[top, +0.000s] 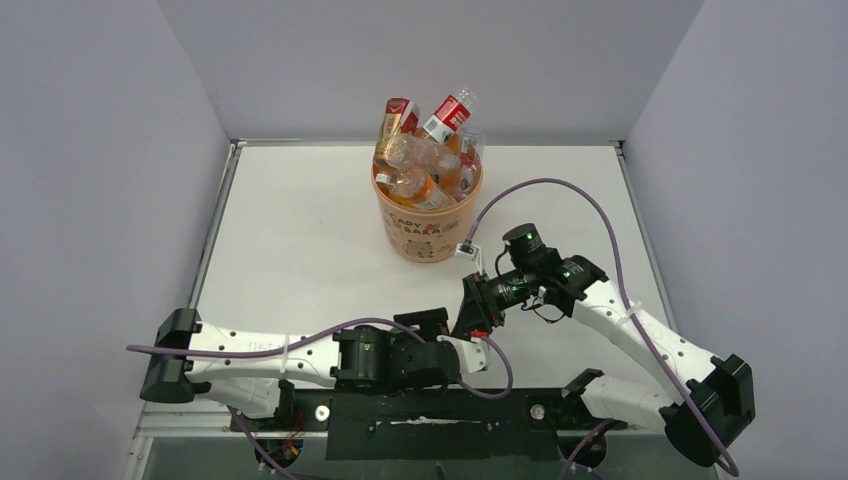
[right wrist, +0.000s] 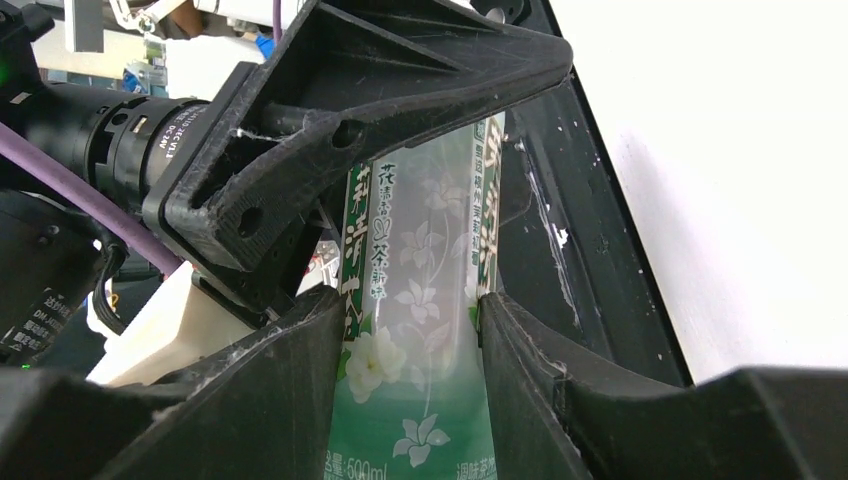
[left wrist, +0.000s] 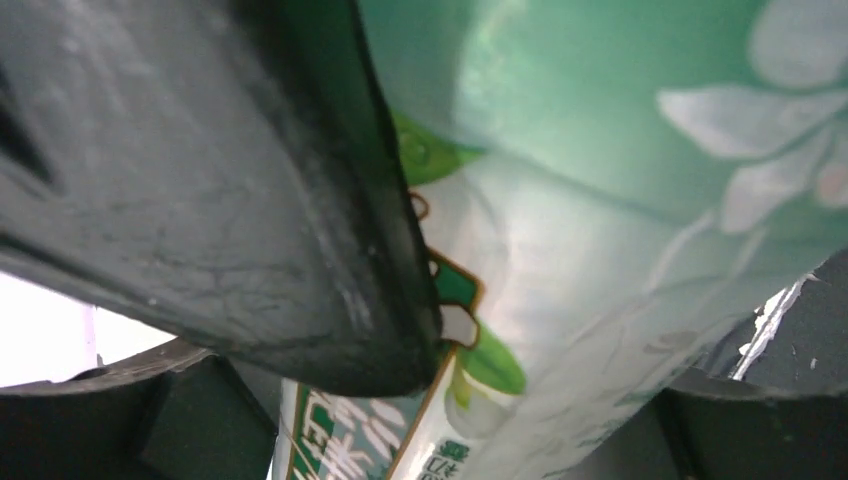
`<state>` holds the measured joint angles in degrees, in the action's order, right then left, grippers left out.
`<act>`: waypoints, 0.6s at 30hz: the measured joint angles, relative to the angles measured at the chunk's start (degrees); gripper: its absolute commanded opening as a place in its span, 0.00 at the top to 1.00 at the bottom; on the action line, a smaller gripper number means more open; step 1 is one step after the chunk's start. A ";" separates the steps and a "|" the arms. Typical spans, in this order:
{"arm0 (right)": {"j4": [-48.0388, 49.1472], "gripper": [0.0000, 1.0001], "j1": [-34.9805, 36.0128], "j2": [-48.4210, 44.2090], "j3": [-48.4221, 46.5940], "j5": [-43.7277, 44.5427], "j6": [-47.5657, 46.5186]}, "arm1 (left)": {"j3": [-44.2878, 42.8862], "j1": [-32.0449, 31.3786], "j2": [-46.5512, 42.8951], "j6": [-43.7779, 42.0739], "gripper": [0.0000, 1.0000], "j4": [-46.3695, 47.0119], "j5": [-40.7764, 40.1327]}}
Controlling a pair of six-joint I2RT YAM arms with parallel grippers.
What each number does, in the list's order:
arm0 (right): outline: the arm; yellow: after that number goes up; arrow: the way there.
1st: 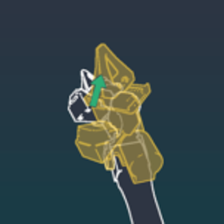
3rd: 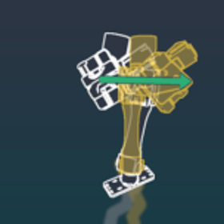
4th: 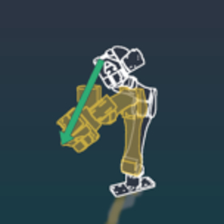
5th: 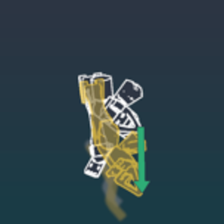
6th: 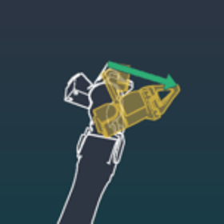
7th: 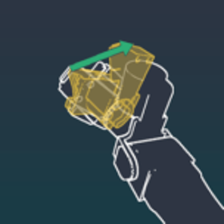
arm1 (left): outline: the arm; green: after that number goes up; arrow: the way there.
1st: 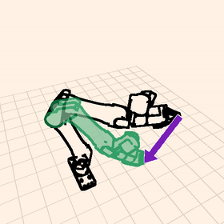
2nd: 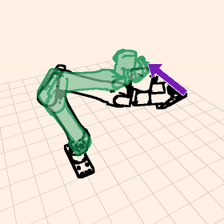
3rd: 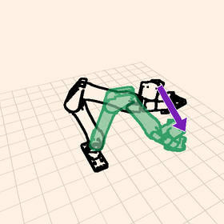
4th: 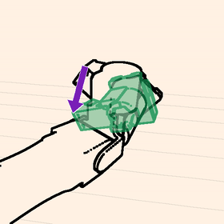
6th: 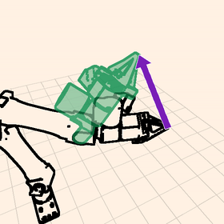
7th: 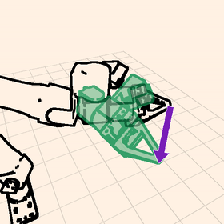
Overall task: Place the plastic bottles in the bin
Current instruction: Adjust the plastic bottle.
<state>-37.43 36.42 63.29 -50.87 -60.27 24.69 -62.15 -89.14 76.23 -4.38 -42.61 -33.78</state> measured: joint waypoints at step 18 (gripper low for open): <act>0.94 0.02 -8.39 0.20 -4.15 1.55 1.29 | 0.22 0.76 -4.85 0.76 0.60 3.43 4.04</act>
<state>-36.49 28.03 63.48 -55.02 -58.72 25.98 -61.93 -88.38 71.37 -3.62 -39.18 -29.74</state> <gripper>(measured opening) 0.973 0.524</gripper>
